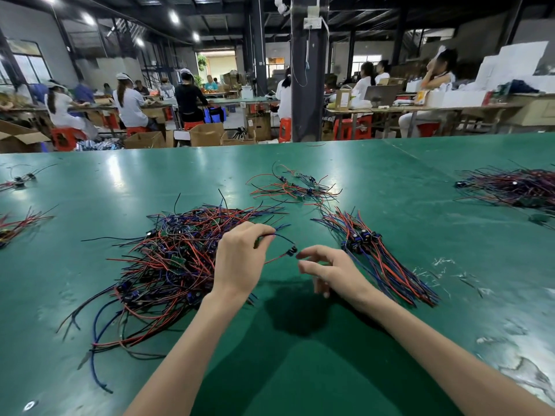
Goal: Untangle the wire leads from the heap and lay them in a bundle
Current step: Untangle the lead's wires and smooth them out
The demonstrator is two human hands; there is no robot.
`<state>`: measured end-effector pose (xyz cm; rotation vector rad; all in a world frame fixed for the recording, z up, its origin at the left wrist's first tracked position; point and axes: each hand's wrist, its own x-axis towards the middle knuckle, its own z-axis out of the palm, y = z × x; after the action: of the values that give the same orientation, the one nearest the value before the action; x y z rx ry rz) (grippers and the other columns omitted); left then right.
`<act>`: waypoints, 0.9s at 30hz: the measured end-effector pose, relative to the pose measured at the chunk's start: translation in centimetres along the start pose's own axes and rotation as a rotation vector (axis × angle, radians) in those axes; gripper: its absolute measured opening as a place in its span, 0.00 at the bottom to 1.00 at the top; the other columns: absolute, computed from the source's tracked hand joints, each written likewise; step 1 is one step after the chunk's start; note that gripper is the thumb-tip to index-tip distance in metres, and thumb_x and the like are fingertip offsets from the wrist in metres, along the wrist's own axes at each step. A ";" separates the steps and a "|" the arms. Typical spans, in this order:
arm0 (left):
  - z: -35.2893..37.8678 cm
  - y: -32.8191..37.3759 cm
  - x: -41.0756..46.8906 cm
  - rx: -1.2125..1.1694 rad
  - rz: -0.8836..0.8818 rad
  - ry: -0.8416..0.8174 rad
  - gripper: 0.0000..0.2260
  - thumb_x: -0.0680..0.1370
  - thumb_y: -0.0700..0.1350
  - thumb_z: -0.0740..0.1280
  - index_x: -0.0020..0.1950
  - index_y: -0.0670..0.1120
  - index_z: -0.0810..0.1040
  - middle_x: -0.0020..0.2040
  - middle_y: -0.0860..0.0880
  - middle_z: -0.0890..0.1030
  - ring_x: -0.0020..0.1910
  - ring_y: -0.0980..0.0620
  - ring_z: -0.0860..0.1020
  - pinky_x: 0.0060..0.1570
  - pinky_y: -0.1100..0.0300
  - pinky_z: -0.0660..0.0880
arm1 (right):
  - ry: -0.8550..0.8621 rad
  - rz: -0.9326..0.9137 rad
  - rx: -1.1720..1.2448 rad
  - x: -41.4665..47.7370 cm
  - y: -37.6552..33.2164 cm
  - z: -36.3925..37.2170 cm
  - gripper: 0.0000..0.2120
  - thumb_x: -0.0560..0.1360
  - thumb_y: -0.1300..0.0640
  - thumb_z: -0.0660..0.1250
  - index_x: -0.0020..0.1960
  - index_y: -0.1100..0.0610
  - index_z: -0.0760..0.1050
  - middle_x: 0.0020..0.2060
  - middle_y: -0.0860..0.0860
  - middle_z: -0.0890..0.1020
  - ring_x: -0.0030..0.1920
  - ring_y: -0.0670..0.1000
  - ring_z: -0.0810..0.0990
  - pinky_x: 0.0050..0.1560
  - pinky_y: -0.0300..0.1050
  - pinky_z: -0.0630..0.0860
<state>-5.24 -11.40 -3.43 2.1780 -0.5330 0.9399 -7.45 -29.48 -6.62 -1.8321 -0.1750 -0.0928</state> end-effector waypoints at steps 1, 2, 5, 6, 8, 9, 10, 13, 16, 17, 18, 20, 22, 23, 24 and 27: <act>0.3 0.3 -0.2 -0.014 0.018 0.000 0.04 0.71 0.37 0.74 0.45 0.42 0.85 0.41 0.47 0.84 0.39 0.51 0.81 0.44 0.58 0.76 | -0.045 0.032 0.098 -0.1 -0.2 0.2 0.05 0.75 0.62 0.69 0.48 0.54 0.78 0.44 0.56 0.81 0.24 0.49 0.75 0.21 0.38 0.69; 0.5 0.4 -0.3 -0.033 0.032 0.005 0.04 0.71 0.36 0.74 0.45 0.42 0.85 0.41 0.48 0.84 0.38 0.51 0.81 0.43 0.59 0.76 | -0.062 0.047 0.169 -0.2 -0.4 0.4 0.06 0.75 0.63 0.68 0.49 0.54 0.77 0.46 0.56 0.81 0.25 0.49 0.76 0.21 0.38 0.69; 0.7 0.6 -0.4 -0.111 0.032 0.028 0.05 0.71 0.37 0.74 0.45 0.43 0.85 0.41 0.50 0.84 0.37 0.55 0.80 0.42 0.63 0.75 | -0.038 0.074 0.322 -0.2 -0.7 0.3 0.11 0.78 0.63 0.64 0.59 0.58 0.75 0.49 0.54 0.82 0.29 0.48 0.78 0.24 0.38 0.71; 0.7 0.6 -0.4 -0.129 0.031 0.031 0.05 0.71 0.37 0.74 0.45 0.43 0.85 0.41 0.50 0.84 0.37 0.57 0.79 0.42 0.64 0.75 | -0.036 0.087 0.377 -0.2 -0.8 0.1 0.13 0.79 0.63 0.62 0.62 0.58 0.74 0.49 0.53 0.83 0.30 0.47 0.78 0.25 0.38 0.71; 0.7 0.6 -0.4 -0.152 0.033 0.035 0.05 0.71 0.37 0.74 0.46 0.43 0.85 0.41 0.51 0.84 0.38 0.60 0.78 0.42 0.66 0.75 | -0.061 0.102 0.478 -0.2 -0.9 -0.2 0.14 0.79 0.63 0.60 0.64 0.55 0.73 0.49 0.51 0.83 0.31 0.46 0.79 0.27 0.36 0.72; 0.7 0.6 -0.4 -0.162 0.030 0.039 0.05 0.71 0.37 0.74 0.46 0.43 0.85 0.41 0.51 0.84 0.38 0.60 0.78 0.42 0.66 0.75 | -0.077 0.102 0.510 -0.2 -1.0 -0.3 0.14 0.79 0.63 0.60 0.63 0.53 0.75 0.48 0.51 0.84 0.31 0.46 0.78 0.28 0.36 0.73; 0.7 0.7 -0.4 -0.171 0.024 0.048 0.05 0.71 0.37 0.74 0.46 0.43 0.85 0.41 0.52 0.84 0.38 0.60 0.78 0.42 0.65 0.76 | -0.092 0.099 0.530 -0.2 -1.0 -0.3 0.13 0.79 0.63 0.60 0.60 0.53 0.76 0.47 0.51 0.84 0.31 0.46 0.78 0.28 0.36 0.73; 0.7 0.7 -0.5 -0.214 -0.031 0.076 0.07 0.72 0.36 0.73 0.49 0.43 0.85 0.43 0.52 0.84 0.40 0.61 0.79 0.45 0.64 0.77 | -0.111 0.092 0.547 -0.4 -1.3 -0.3 0.08 0.74 0.60 0.65 0.51 0.54 0.80 0.43 0.52 0.83 0.30 0.46 0.76 0.29 0.36 0.72; 0.8 0.7 -0.4 -0.298 -0.172 0.075 0.09 0.73 0.37 0.72 0.52 0.45 0.82 0.45 0.51 0.83 0.41 0.61 0.80 0.46 0.64 0.78 | -0.117 0.110 0.577 -0.5 -1.7 -0.2 0.10 0.69 0.56 0.69 0.49 0.58 0.77 0.42 0.54 0.83 0.29 0.48 0.75 0.28 0.38 0.72; 0.8 0.8 -0.4 -0.330 -0.224 0.084 0.10 0.73 0.37 0.72 0.52 0.46 0.80 0.47 0.50 0.82 0.41 0.61 0.80 0.45 0.65 0.78 | -0.123 0.112 0.581 -0.5 -1.9 -0.3 0.10 0.68 0.56 0.70 0.47 0.58 0.77 0.41 0.55 0.83 0.28 0.48 0.75 0.28 0.38 0.72; 0.8 0.8 -0.3 -0.365 -0.276 0.102 0.10 0.73 0.38 0.73 0.51 0.47 0.78 0.47 0.48 0.80 0.40 0.61 0.80 0.44 0.65 0.78 | -0.136 0.110 0.579 -0.5 -2.0 -0.3 0.09 0.67 0.55 0.70 0.45 0.57 0.76 0.41 0.56 0.83 0.28 0.48 0.75 0.29 0.39 0.72; 0.8 0.8 -0.3 -0.401 -0.362 0.127 0.09 0.72 0.40 0.74 0.44 0.46 0.74 0.43 0.46 0.78 0.37 0.57 0.80 0.41 0.60 0.77 | -0.164 0.104 0.582 -0.5 -2.2 -0.5 0.09 0.66 0.55 0.71 0.43 0.57 0.75 0.40 0.58 0.83 0.28 0.49 0.74 0.30 0.39 0.72; 1.0 0.7 -0.4 -0.379 -0.408 0.068 0.10 0.73 0.44 0.73 0.37 0.45 0.73 0.35 0.44 0.79 0.36 0.49 0.80 0.41 0.53 0.77 | -0.174 0.102 0.620 -0.5 -2.3 -0.5 0.10 0.65 0.58 0.71 0.43 0.58 0.73 0.37 0.59 0.83 0.26 0.49 0.73 0.29 0.39 0.72; 1.1 0.7 -0.5 -0.378 -0.425 0.011 0.11 0.74 0.45 0.72 0.34 0.45 0.74 0.33 0.45 0.80 0.36 0.46 0.80 0.42 0.50 0.77 | -0.172 0.101 0.640 -0.4 -2.2 -0.5 0.10 0.65 0.59 0.70 0.43 0.59 0.72 0.36 0.60 0.82 0.25 0.48 0.73 0.28 0.38 0.72; 1.2 0.9 -0.6 -0.390 -0.438 -0.050 0.12 0.74 0.46 0.71 0.32 0.45 0.77 0.31 0.46 0.81 0.35 0.46 0.81 0.43 0.49 0.77 | -0.165 0.103 0.652 -0.4 -2.3 -0.5 0.09 0.65 0.60 0.70 0.43 0.59 0.72 0.34 0.59 0.81 0.24 0.48 0.73 0.28 0.38 0.72; 1.6 1.5 -0.9 -0.459 -0.454 -0.191 0.11 0.77 0.45 0.68 0.36 0.46 0.84 0.33 0.50 0.83 0.35 0.54 0.79 0.45 0.54 0.76 | -0.125 0.118 0.673 -0.2 -2.2 -0.5 0.09 0.65 0.61 0.70 0.45 0.60 0.75 0.32 0.58 0.81 0.23 0.47 0.72 0.27 0.37 0.71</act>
<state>-5.95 -13.51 -4.30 1.8576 -0.2828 0.3264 -8.00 -29.40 -4.39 -1.1720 -0.1605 0.1506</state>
